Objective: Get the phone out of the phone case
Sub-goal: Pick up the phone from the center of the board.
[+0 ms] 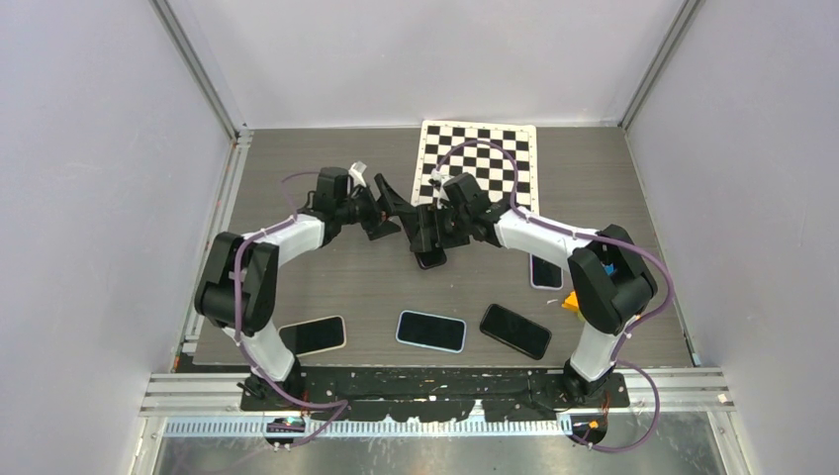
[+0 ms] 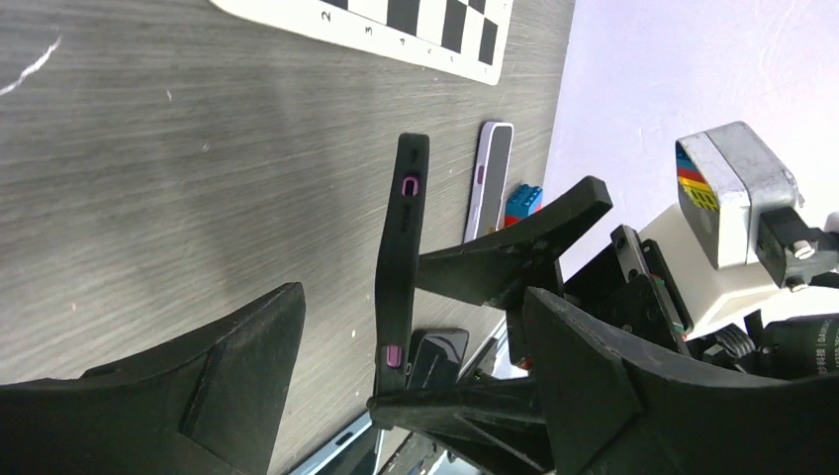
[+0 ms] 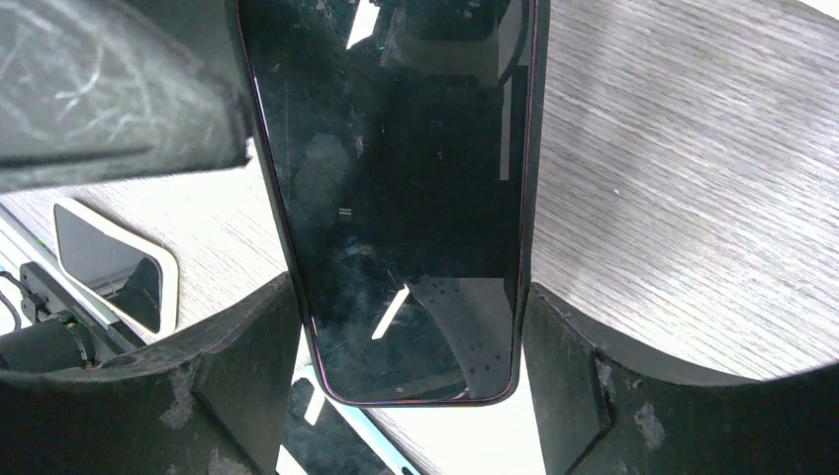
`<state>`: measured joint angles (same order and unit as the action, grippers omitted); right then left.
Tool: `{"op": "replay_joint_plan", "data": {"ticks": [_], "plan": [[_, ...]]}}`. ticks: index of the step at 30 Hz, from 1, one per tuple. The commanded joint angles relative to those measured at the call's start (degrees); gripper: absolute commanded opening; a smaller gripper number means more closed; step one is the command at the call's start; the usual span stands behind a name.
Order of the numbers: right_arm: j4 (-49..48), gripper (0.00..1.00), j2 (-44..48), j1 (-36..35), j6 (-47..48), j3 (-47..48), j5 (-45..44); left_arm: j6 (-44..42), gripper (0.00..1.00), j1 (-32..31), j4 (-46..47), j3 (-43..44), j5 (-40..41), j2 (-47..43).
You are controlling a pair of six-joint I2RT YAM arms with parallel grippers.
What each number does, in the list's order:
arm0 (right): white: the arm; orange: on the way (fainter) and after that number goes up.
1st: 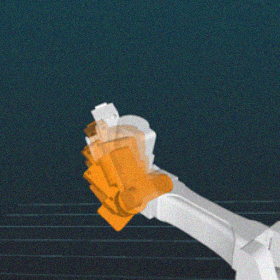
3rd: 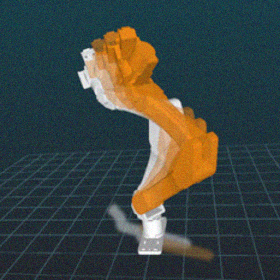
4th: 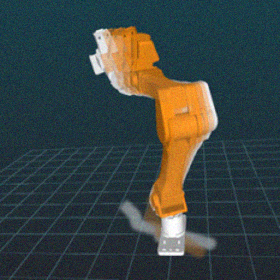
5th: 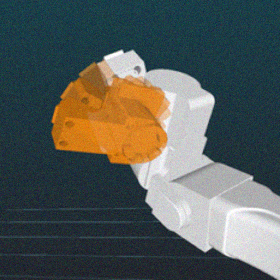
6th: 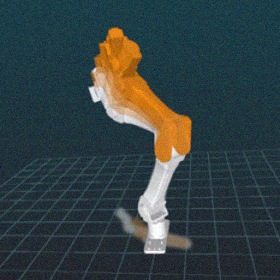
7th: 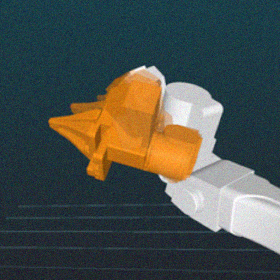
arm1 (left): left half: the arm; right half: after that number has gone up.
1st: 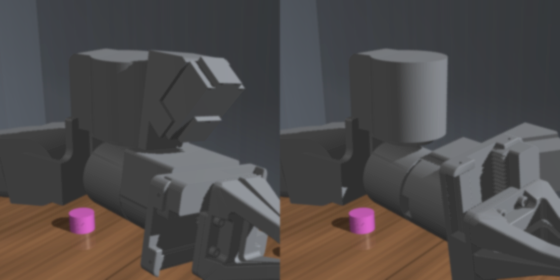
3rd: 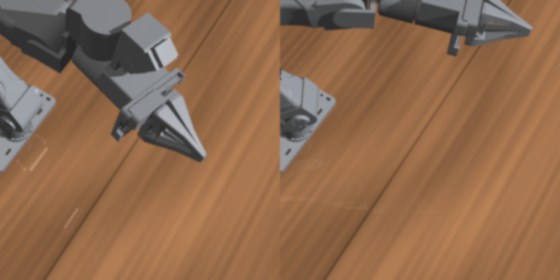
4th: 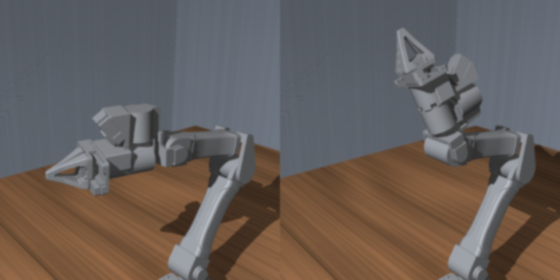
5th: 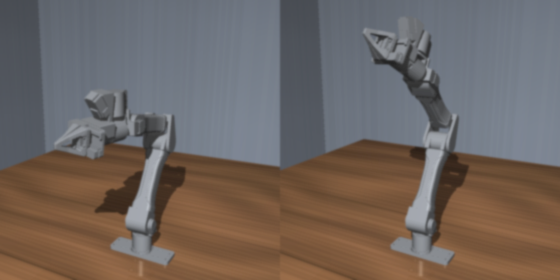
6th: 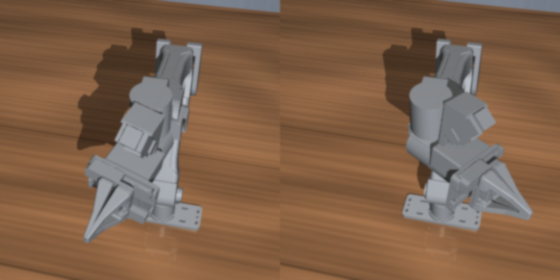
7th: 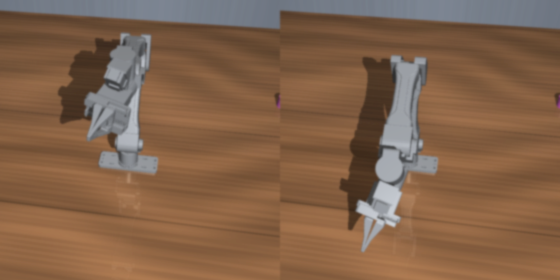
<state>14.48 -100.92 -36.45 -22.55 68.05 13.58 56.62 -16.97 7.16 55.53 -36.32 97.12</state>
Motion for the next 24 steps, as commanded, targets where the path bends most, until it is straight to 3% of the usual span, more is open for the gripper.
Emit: {"op": "replay_joint_plan", "data": {"ticks": [1,13,17,23,24], "plan": [[-5.6,0.38,0.5,0.2,-1.1,4.0,1.9,3.1,0.79,-0.9,6.5,3.1,-2.4,3.1],[-4.4,0.42,-2.1,0.2,-2.1,9.0,3.2,2.8,0.22,-2.3,4.8,5.8,-3.7,6.6],[-2.0,0.57,-3.1,0.2,-2.5,11.1,2.4,1.1,0.00,-2.3,3.4,7.3,-4.1,6.8],[-4.2,0.96,2.3,1.5,-1.8,6.7,-1.4,-4.1,0.00,-1.2,-2.5,12.4,-2.2,5.9],[-5.2,0.98,4.6,1.9,-2.2,5.7,-1.3,-4.5,0.00,-0.5,-3.3,13.4,-1.9,5.8]]}}
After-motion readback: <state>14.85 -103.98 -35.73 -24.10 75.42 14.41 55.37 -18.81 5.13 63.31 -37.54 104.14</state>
